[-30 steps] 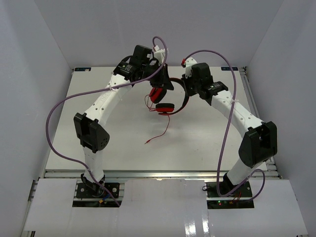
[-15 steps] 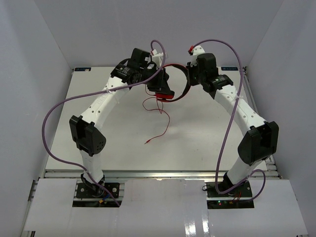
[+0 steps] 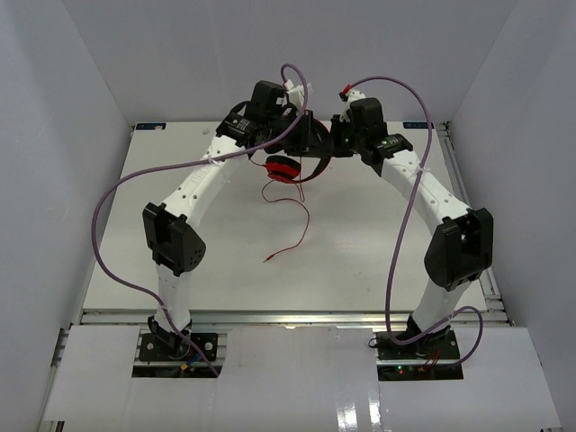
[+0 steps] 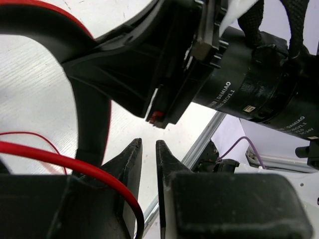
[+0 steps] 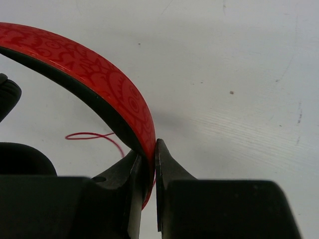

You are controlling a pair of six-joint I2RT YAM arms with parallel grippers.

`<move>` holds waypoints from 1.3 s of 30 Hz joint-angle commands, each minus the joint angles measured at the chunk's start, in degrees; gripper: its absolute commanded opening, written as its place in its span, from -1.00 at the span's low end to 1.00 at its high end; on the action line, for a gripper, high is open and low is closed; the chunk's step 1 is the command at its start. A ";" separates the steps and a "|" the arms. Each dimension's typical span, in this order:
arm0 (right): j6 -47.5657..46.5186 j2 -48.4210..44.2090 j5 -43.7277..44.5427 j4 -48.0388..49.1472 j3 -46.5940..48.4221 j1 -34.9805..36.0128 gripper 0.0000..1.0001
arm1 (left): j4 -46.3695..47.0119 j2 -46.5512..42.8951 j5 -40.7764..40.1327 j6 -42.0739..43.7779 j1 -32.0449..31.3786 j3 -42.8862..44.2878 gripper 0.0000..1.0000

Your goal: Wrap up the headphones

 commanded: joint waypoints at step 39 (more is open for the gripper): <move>20.64 3.60 -12.61 6.17 11.79 -7.14 -0.85 | 29.33 -26.86 -29.03 6.30 -14.93 -45.17 0.77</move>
